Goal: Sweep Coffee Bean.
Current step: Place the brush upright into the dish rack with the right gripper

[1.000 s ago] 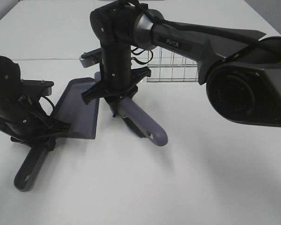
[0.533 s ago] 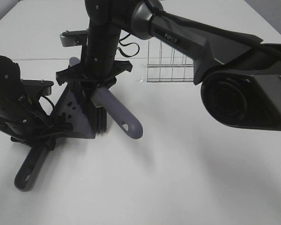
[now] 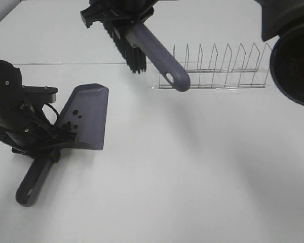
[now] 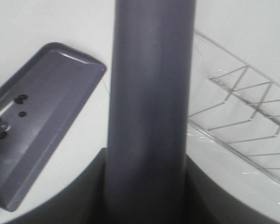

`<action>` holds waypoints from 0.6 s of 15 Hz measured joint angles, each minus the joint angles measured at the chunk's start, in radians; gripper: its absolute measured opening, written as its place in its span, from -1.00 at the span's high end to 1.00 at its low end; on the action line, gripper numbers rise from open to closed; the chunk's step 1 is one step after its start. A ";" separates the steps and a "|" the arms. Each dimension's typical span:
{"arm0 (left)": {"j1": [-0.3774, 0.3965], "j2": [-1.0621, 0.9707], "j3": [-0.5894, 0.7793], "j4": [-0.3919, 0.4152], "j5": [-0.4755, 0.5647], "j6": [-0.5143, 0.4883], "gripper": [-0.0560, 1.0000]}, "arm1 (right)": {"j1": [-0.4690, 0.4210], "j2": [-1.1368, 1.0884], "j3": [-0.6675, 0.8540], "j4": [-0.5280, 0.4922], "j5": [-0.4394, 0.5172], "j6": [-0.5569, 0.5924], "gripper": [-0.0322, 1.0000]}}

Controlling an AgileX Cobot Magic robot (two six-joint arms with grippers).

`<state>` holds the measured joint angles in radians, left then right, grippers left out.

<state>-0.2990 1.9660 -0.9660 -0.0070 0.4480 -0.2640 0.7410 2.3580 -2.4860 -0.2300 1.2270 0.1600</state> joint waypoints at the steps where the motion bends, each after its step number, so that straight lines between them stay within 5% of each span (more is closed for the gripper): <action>1: 0.000 0.000 0.000 0.000 0.000 0.000 0.21 | -0.003 -0.028 0.032 -0.049 0.000 0.000 0.26; 9: 0.000 0.000 0.000 0.000 0.003 0.002 0.21 | -0.214 -0.392 0.604 -0.056 -0.003 0.082 0.26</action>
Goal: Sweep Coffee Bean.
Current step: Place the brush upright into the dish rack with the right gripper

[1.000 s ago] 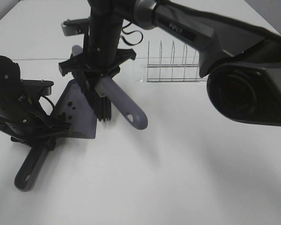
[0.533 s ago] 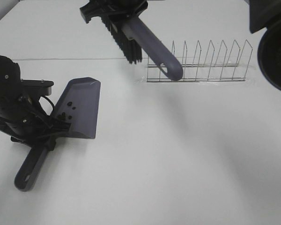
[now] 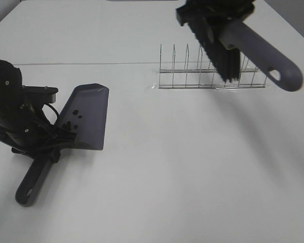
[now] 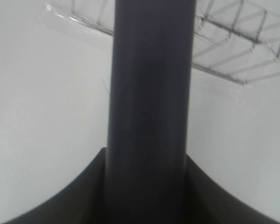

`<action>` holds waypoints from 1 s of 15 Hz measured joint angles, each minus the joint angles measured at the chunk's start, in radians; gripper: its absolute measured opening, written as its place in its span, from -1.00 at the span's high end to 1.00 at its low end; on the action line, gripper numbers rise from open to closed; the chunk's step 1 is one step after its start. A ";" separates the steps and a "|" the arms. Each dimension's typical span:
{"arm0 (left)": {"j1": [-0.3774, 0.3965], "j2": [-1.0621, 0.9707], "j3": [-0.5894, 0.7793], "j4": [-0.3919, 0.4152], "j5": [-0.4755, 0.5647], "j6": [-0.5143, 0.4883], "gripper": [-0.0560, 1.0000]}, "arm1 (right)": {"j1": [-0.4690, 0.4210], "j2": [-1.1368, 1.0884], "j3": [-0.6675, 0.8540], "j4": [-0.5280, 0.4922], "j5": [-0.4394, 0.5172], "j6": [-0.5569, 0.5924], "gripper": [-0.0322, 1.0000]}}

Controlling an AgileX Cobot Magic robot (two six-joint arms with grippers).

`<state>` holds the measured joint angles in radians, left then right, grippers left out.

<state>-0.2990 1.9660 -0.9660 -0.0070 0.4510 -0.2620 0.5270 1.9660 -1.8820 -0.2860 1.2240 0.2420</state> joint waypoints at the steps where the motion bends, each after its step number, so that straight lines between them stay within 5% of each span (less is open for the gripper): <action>1: 0.000 0.000 0.000 0.000 0.000 0.000 0.21 | -0.049 -0.046 0.085 0.013 0.000 0.010 0.26; 6: 0.000 0.000 -0.001 0.000 0.000 0.000 0.21 | -0.161 -0.124 0.368 0.044 -0.010 0.070 0.26; 15: 0.000 -0.062 0.006 0.000 0.033 0.000 0.21 | -0.193 0.035 0.344 0.016 -0.110 0.101 0.26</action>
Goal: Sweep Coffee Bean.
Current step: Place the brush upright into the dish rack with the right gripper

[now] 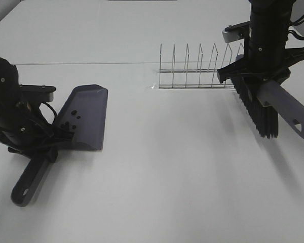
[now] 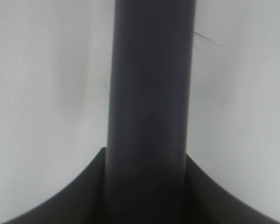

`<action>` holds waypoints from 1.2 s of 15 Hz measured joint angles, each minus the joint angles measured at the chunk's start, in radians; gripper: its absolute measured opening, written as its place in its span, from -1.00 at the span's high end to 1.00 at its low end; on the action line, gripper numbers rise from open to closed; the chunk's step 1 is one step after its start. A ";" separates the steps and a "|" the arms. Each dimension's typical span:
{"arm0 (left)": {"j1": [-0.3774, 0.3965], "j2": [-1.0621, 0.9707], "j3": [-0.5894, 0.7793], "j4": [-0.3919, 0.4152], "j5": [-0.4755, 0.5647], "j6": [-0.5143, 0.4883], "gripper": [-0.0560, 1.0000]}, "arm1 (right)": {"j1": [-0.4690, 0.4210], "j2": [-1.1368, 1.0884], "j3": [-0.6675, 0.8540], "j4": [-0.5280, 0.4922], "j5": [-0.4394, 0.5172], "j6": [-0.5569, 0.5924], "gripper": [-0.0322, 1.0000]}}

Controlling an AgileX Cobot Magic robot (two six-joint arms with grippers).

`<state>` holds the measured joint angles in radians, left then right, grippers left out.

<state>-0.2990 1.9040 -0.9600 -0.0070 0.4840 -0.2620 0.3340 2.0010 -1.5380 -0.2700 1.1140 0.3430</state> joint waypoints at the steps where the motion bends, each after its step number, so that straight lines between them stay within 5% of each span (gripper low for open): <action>1: 0.000 -0.016 0.000 -0.001 0.002 0.000 0.21 | 0.000 0.000 0.000 -0.006 -0.005 0.000 0.26; 11: 0.000 -0.078 0.000 -0.009 0.012 0.000 0.21 | -0.068 0.000 0.000 0.039 -0.103 -0.063 0.26; 18: 0.000 -0.078 0.000 -0.010 0.009 0.000 0.21 | -0.068 0.108 -0.095 0.048 -0.050 -0.059 0.26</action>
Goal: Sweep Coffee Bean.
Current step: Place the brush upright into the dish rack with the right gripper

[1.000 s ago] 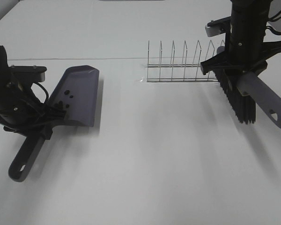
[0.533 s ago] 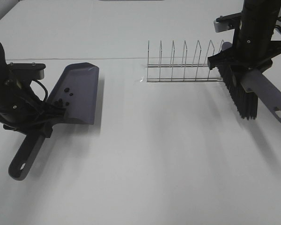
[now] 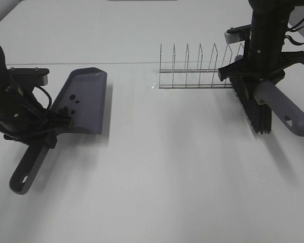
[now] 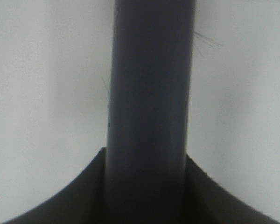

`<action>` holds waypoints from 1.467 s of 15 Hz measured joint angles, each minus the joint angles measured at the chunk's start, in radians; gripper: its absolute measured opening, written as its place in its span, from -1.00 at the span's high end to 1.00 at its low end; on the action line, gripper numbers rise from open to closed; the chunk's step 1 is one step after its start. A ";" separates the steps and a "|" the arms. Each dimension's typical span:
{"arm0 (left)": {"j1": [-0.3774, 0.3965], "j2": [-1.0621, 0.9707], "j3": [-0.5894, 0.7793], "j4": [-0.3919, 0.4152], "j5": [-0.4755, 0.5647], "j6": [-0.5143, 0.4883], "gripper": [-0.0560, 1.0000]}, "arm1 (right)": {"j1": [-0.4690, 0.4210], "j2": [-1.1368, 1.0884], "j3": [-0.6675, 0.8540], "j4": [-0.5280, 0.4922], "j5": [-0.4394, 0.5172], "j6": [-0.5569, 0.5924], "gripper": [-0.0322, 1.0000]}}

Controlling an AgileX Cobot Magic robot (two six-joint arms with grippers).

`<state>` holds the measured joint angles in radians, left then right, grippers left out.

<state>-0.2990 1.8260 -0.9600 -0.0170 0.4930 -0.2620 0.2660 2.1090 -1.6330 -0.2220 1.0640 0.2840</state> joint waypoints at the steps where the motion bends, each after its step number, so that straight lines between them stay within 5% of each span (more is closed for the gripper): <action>1: 0.000 0.000 0.000 0.000 0.000 0.000 0.21 | 0.000 0.011 -0.023 0.000 0.004 0.007 0.26; 15: 0.000 0.000 0.000 0.000 -0.001 0.000 0.21 | -0.002 0.234 -0.437 -0.030 0.114 -0.019 0.26; 22: 0.000 0.000 0.000 0.000 -0.001 0.000 0.21 | -0.041 0.275 -0.462 0.006 0.106 -0.040 0.26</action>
<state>-0.2990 1.8260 -0.9600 -0.0170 0.4920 -0.2620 0.2250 2.3840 -2.0950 -0.2160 1.1700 0.2440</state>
